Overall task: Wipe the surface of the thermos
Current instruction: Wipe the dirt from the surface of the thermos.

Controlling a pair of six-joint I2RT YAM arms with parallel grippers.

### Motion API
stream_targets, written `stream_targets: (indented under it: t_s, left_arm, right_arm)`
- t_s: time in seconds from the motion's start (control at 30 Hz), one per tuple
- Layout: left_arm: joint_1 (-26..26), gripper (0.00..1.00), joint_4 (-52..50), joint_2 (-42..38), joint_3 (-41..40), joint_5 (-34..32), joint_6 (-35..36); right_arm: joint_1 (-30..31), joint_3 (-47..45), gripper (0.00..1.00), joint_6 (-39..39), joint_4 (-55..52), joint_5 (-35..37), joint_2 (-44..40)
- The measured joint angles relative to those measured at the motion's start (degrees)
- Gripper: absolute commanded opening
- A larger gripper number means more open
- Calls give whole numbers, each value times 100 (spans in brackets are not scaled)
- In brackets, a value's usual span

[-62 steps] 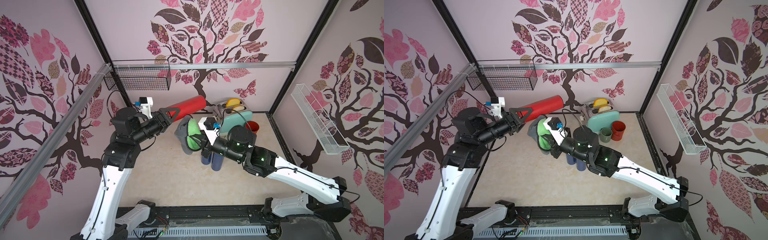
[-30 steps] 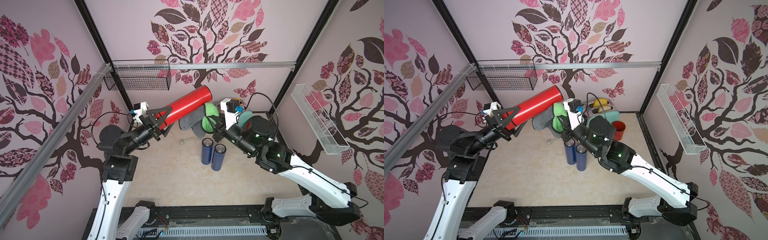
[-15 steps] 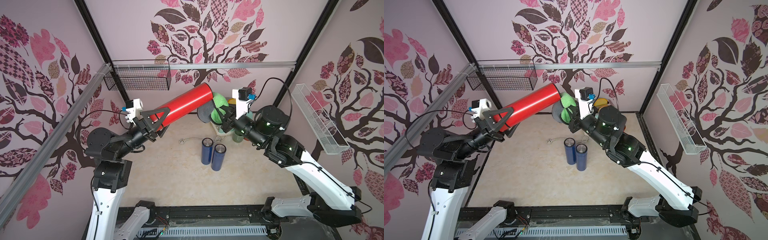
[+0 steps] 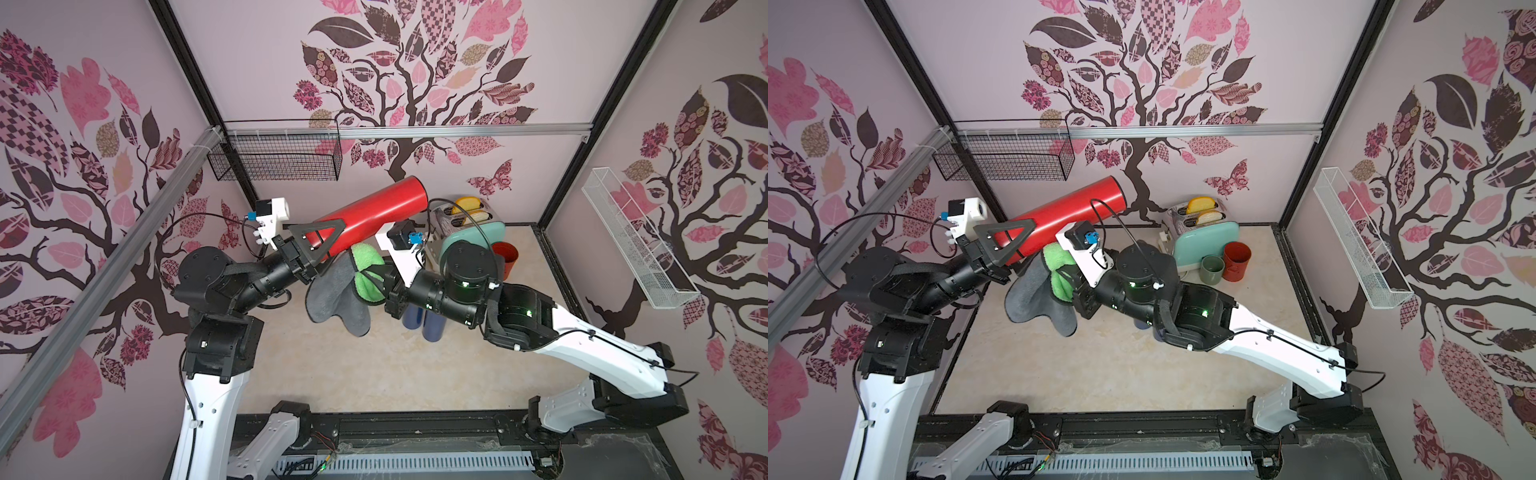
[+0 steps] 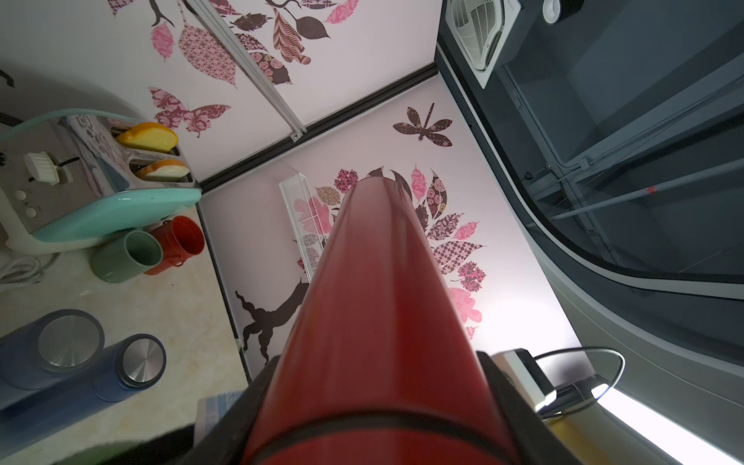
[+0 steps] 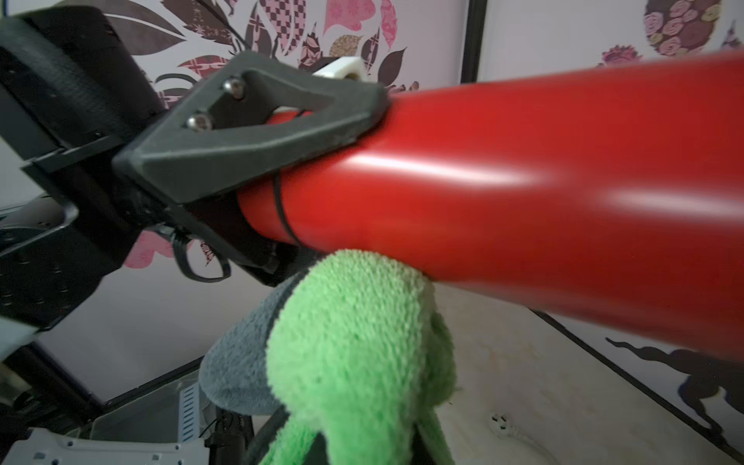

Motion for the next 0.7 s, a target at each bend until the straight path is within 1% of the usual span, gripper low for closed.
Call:
stream_targets:
  t_s: [0.07, 0.13, 0.2, 0.27, 0.33, 0.4, 0.57, 0.63, 0.7]
  left_arm:
    - [2, 0, -140, -28, 7, -122, 232]
    - [20, 0, -348, -39, 59, -286, 503]
    - [22, 0, -481, -55, 72, -354, 715]
    - [22, 0, -588, -72, 72, -385, 920]
    - [22, 0, -811, -63, 76, -404, 1217]
    - [17, 0, -1220, -11, 142, -413, 1554]
    - [-2, 0, -2385, 249, 476, -656, 2562]
    - [0, 0, -2791, 326, 560, -841, 2929]
    - [7, 0, -3213, 376, 632, -1110, 3252]
  right_arm:
    - [-516, 74, 0, 55, -262, -68, -120]
    - [-1014, 111, 0, 76, -511, 46, -286]
    - [-1237, 238, 0, 74, -713, 179, -374]
    - [-1235, 555, 0, 81, -933, 146, -328]
    - [-1200, 981, 0, 162, -1040, -118, -170]
    - [-1110, 1185, 0, 278, -988, -417, -37]
    - [-752, 1255, 0, 590, -802, -1058, 452]
    - [-660, 1344, 0, 708, -780, -1329, 789]
    - [-643, 1360, 0, 758, -778, -1414, 1005]
